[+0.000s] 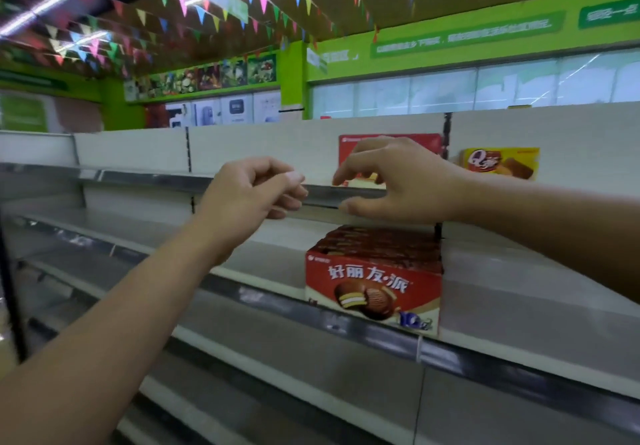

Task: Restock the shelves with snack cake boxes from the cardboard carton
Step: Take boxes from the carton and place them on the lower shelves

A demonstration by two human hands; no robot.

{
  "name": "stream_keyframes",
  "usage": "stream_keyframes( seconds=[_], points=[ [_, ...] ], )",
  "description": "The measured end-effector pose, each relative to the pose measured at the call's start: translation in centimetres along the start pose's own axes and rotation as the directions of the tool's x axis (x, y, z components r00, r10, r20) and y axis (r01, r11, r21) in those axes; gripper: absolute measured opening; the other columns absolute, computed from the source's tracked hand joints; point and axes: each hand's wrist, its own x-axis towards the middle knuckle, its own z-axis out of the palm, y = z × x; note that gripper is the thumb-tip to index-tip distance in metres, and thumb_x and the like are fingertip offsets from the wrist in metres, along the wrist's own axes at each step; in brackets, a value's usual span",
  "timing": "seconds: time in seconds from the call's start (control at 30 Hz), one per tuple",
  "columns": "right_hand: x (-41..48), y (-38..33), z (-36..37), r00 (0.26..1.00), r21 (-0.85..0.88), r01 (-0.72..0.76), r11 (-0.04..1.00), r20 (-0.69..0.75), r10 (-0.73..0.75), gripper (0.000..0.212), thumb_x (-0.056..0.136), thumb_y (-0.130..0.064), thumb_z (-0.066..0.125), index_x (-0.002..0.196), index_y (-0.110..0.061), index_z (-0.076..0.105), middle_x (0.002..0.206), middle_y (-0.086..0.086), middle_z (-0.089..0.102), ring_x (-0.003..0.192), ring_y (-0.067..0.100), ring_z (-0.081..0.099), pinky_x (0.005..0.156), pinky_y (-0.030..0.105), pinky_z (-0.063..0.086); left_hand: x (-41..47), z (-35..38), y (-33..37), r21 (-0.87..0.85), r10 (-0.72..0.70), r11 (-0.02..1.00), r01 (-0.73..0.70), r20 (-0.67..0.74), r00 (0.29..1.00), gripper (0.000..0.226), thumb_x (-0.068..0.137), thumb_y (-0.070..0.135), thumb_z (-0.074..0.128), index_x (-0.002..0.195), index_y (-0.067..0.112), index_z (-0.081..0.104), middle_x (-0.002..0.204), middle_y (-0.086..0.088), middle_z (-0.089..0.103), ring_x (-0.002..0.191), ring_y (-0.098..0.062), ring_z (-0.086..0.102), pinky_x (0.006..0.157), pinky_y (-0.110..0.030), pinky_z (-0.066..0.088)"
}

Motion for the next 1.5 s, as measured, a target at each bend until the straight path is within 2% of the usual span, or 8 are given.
stream_keyframes(
  seconds=[0.3,0.43,0.67,0.83,0.93,1.2,1.4,1.5],
  points=[
    [1.5,-10.9,10.7,0.972,0.172,0.071,0.983,0.209,-0.106,0.037,0.088,-0.048,0.07,0.12,-0.028,0.069,0.108,-0.01,0.061,0.079,-0.004,0.053,0.081,0.024,0.044,-11.9,-8.6,-10.8,0.028,-0.318,0.947,0.32,-0.065,0.946,0.014,0.099,0.015,0.063,0.104,0.006,0.073,0.092,-0.008,0.078,0.084,-0.021,0.074,0.083,-0.041,0.061],
    [2.0,-16.5,16.8,0.92,0.281,0.103,0.954,0.338,-0.198,0.045,0.09,-0.052,0.065,0.128,-0.028,0.066,0.118,-0.007,0.062,0.097,0.005,0.056,0.085,0.021,0.043,-17.2,-12.2,-14.7,0.072,-0.412,0.905,0.42,-0.101,0.906,0.011,0.098,0.019,0.065,0.1,0.013,0.073,0.092,-0.006,0.079,0.088,-0.025,0.075,0.091,-0.052,0.059],
    [2.3,-26.6,26.7,0.802,0.437,0.147,0.887,0.472,-0.366,0.045,0.093,-0.045,0.066,0.129,-0.018,0.065,0.123,0.004,0.062,0.107,0.017,0.059,0.095,0.037,0.049,-26.4,-18.3,-21.1,0.269,-0.541,0.783,0.56,-0.149,0.828,0.025,0.077,0.059,0.067,0.089,0.038,0.073,0.086,0.006,0.076,0.087,-0.018,0.074,0.084,-0.049,0.06],
    [1.0,-33.1,33.8,0.707,0.511,0.156,0.845,0.54,-0.457,0.045,0.094,-0.044,0.066,0.128,-0.015,0.066,0.119,0.004,0.066,0.104,0.018,0.061,0.09,0.036,0.048,-33.4,-19.9,-25.0,0.355,-0.652,0.661,0.662,-0.165,0.74,0.004,0.092,0.038,0.071,0.094,0.035,0.071,0.092,0.008,0.071,0.09,-0.015,0.069,0.077,-0.031,0.054],
    [-0.5,-36.1,38.3,0.635,0.554,0.148,0.819,0.582,-0.508,0.048,0.093,-0.047,0.067,0.131,-0.017,0.065,0.12,0.0,0.065,0.096,0.007,0.054,0.077,0.024,0.039,-37.4,-20.0,-27.1,0.381,-0.726,0.563,0.734,-0.197,0.659,0.003,0.094,0.04,0.068,0.097,0.039,0.068,0.099,0.012,0.068,0.092,-0.008,0.064,0.077,-0.029,0.05],
    [-4.6,-41.2,50.2,0.397,0.649,-0.072,0.757,0.715,-0.576,0.05,0.091,-0.053,0.067,0.13,-0.022,0.063,0.117,-0.003,0.063,0.104,0.017,0.061,0.08,0.033,0.052,-45.2,-17.8,-32.6,0.272,-0.873,0.305,0.913,-0.303,0.382,0.023,0.099,0.034,0.063,0.116,0.019,0.068,0.106,0.004,0.068,0.082,-0.006,0.063,0.057,-0.017,0.05],
    [-9.0,-42.3,59.3,0.154,0.563,-0.322,0.761,0.824,-0.545,0.058,0.093,-0.056,0.064,0.129,-0.01,0.059,0.128,0.013,0.062,0.111,0.027,0.061,0.096,0.042,0.051,-51.1,-15.1,-38.0,0.153,-0.908,0.053,0.987,-0.403,0.111,0.027,0.097,0.041,0.064,0.113,0.02,0.068,0.099,0.007,0.069,0.088,-0.009,0.064,0.068,-0.024,0.048],
    [-11.0,-42.9,63.1,0.054,0.431,-0.514,0.741,0.879,-0.474,0.071,0.095,-0.057,0.06,0.129,0.006,0.057,0.13,0.028,0.059,0.118,0.041,0.06,0.102,0.051,0.048,-54.5,-14.0,-40.9,0.043,-0.902,-0.078,0.996,-0.429,-0.053,0.041,0.094,0.048,0.064,0.123,0.019,0.064,0.115,-0.002,0.067,0.101,-0.02,0.062,0.084,-0.036,0.051]
  ],
)
